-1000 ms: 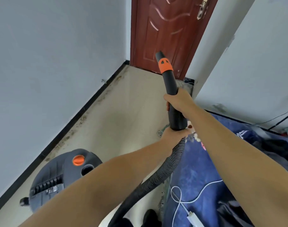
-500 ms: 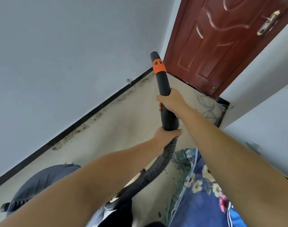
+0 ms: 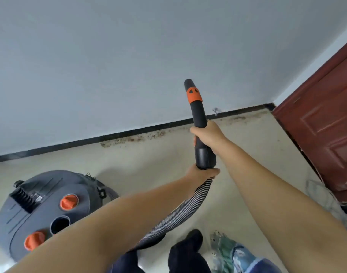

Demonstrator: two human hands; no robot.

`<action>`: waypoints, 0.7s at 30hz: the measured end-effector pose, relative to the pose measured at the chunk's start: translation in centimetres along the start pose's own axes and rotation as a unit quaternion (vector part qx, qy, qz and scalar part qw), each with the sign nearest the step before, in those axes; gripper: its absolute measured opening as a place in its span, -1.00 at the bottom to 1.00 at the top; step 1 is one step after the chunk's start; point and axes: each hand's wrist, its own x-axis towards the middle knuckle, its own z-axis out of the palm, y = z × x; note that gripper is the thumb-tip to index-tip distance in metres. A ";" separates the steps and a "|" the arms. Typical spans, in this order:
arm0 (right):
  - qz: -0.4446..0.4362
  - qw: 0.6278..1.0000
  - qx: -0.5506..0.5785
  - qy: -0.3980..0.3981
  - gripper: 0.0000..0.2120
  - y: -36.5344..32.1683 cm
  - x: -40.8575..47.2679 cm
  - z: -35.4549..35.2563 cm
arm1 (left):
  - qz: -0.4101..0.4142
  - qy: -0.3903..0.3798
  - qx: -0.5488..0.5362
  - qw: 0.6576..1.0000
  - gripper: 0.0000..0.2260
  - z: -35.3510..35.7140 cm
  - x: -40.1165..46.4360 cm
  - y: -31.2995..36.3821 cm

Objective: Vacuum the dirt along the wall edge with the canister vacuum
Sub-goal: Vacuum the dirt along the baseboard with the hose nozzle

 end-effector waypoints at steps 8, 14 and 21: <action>-0.030 0.987 -0.066 -0.146 -0.92 0.1 7.5 0.1 | 0.018 0.123 -0.115 0.986 -0.86 2.3 5.2 1.1; 0.005 0.978 -0.017 -0.209 -0.89 -0.1 10.1 3.9 | 0.017 0.191 -0.087 0.978 -0.85 -1.7 7.1 -0.1; 0.054 0.976 -0.010 -0.211 -0.86 -2.4 15.5 5.9 | 0.014 0.189 -0.077 0.979 -0.84 -5.4 9.8 2.6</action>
